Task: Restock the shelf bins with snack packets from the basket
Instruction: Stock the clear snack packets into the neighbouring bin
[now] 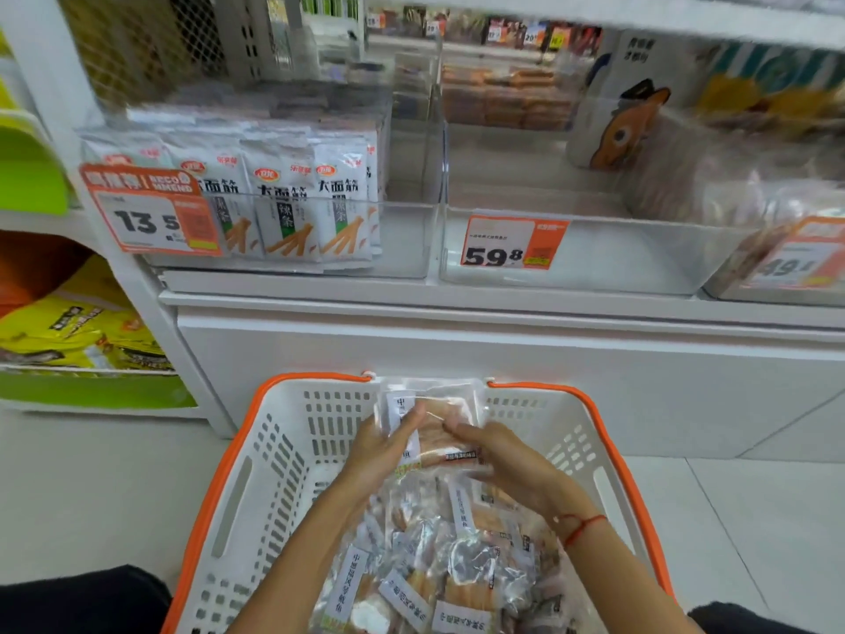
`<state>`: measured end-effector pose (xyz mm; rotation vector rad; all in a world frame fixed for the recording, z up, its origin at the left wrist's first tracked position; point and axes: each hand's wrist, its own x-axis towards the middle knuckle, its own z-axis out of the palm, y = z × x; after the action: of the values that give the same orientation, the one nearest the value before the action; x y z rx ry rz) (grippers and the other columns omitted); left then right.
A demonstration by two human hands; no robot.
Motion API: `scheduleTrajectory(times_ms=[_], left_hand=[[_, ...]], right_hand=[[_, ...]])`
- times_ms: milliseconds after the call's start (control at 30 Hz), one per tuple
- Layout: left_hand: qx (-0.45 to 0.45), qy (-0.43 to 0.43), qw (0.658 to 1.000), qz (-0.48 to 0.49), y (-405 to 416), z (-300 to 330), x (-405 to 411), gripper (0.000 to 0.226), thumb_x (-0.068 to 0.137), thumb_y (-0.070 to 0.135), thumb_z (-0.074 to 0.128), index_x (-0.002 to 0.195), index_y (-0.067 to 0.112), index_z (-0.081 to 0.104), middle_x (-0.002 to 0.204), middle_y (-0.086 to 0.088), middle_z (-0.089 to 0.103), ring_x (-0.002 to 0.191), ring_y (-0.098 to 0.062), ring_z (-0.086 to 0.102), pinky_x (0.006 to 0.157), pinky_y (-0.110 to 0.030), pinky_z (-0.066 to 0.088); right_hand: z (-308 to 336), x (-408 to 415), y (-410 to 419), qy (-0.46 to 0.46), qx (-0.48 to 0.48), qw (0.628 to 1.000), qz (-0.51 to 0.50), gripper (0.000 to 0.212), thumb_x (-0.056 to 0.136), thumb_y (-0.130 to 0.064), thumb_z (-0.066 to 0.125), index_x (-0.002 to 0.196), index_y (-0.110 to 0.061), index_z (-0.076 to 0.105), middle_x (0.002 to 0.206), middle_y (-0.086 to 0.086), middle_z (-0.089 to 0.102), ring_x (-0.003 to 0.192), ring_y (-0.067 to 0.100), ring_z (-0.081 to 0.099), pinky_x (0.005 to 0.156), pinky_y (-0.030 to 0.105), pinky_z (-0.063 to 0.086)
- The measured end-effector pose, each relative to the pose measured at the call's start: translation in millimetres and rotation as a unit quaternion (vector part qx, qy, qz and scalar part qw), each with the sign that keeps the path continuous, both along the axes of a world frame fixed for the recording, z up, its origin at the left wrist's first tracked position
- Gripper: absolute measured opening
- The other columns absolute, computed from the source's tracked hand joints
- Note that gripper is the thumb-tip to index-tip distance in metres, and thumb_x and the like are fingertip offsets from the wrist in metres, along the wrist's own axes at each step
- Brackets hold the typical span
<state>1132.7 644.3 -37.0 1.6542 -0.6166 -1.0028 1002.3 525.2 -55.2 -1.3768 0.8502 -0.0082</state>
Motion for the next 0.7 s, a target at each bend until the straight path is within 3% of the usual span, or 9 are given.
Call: scheduleTrajectory(times_ms=[67,133,167,233,300,367,533,600,700], left_hand=[[-0.021,-0.041,0.999,0.012,-5.4,21.8,-5.6,0.026,0.093,0.043,0.049,0.106,0.024,0.062,0.100,0.005,0.061,0.111,-0.022,0.058,0.067,-0.010,0.046],[-0.035,-0.039,0.999,0.014,-8.5,40.0,-8.1,0.047,0.090,0.053,0.047,0.118,0.019,0.062,0.105,-0.014,0.063,0.113,-0.028,0.057,0.082,-0.019,0.050],[-0.050,-0.028,0.998,0.004,-11.5,47.3,-8.6,0.057,0.085,0.062,0.045,0.124,0.023,0.059,0.108,-0.009,0.067,0.115,-0.025,0.058,0.090,-0.025,0.049],[-0.076,0.007,0.997,0.005,-17.0,64.5,-4.8,0.057,0.083,0.064,0.051,0.121,0.022,0.059,0.112,-0.005,0.066,0.106,-0.017,0.063,0.081,-0.023,0.050],[-0.108,0.033,0.994,-0.008,-21.7,83.3,0.9,0.036,0.082,0.035,0.059,0.114,0.017,0.058,0.100,-0.003,0.071,0.089,-0.015,0.067,0.067,-0.018,0.051],[-0.130,0.033,0.990,-0.036,-23.2,105.4,6.8,0.042,0.072,0.022,0.057,0.114,0.018,0.057,0.094,0.004,0.073,0.089,-0.015,0.068,0.071,-0.022,0.051],[-0.173,0.000,0.984,-0.041,-37.4,173.5,25.5,0.048,0.064,0.038,0.076,0.108,0.027,0.061,0.096,0.012,0.073,0.097,-0.010,0.066,0.097,-0.032,0.045],[-0.179,-0.035,0.982,-0.057,-49.9,204.2,35.0,0.026,0.068,0.031,0.077,0.089,0.029,0.063,0.081,0.018,0.072,0.086,-0.004,0.064,0.084,-0.021,0.046],[-0.139,-0.130,0.978,-0.088,-79.5,249.1,50.3,0.015,0.080,0.038,0.069,0.092,0.029,0.064,0.092,0.015,0.068,0.082,0.003,0.061,0.069,-0.017,0.046]], right_hand=[[17.1,-0.8,-1.5,-0.035,-0.056,0.998,-0.013,0.072,0.072,-0.067,0.066,0.130,-0.025,0.056,0.125,-0.007,0.063,0.119,0.012,0.057,0.105,0.044,0.039],[44.3,-0.3,-1.4,-0.073,-0.115,0.989,-0.050,0.059,0.080,-0.054,0.067,0.129,-0.023,0.055,0.119,-0.005,0.067,0.112,0.013,0.062,0.100,0.040,0.046],[59.2,-0.6,-2.4,-0.101,-0.135,0.983,-0.068,0.046,0.086,-0.042,0.067,0.124,-0.017,0.057,0.112,-0.002,0.070,0.105,0.015,0.065,0.092,0.035,0.050],[91.2,-4.2,-5.2,-0.143,-0.178,0.970,-0.077,0.020,0.091,-0.018,0.063,0.110,-0.012,0.063,0.095,-0.003,0.074,0.091,0.015,0.069,0.074,0.021,0.052],[125.2,-7.2,-9.4,-0.145,-0.215,0.964,-0.062,0.020,0.090,-0.019,0.064,0.109,-0.016,0.064,0.098,-0.004,0.073,0.094,0.013,0.069,0.077,0.022,0.052],[159.1,-8.1,-15.0,-0.151,-0.241,0.957,-0.050,0.021,0.088,-0.023,0.066,0.108,-0.017,0.065,0.101,-0.002,0.073,0.096,0.014,0.069,0.082,0.025,0.053],[230.2,-2.1,-35.9,-0.157,-0.248,0.954,-0.057,0.024,0.085,-0.028,0.068,0.101,-0.011,0.070,0.085,0.001,0.075,0.076,0.013,0.071,0.062,0.020,0.052],[253.2,4.0,-55.1,-0.141,-0.231,0.960,-0.071,0.030,0.082,-0.032,0.070,0.102,-0.009,0.070,0.085,0.004,0.075,0.075,0.016,0.071,0.064,0.026,0.056],[283.5,12.8,-87.6,-0.118,-0.184,0.973,-0.080,0.034,0.084,-0.033,0.069,0.108,-0.009,0.068,0.100,0.010,0.073,0.092,0.024,0.070,0.085,0.037,0.056]])
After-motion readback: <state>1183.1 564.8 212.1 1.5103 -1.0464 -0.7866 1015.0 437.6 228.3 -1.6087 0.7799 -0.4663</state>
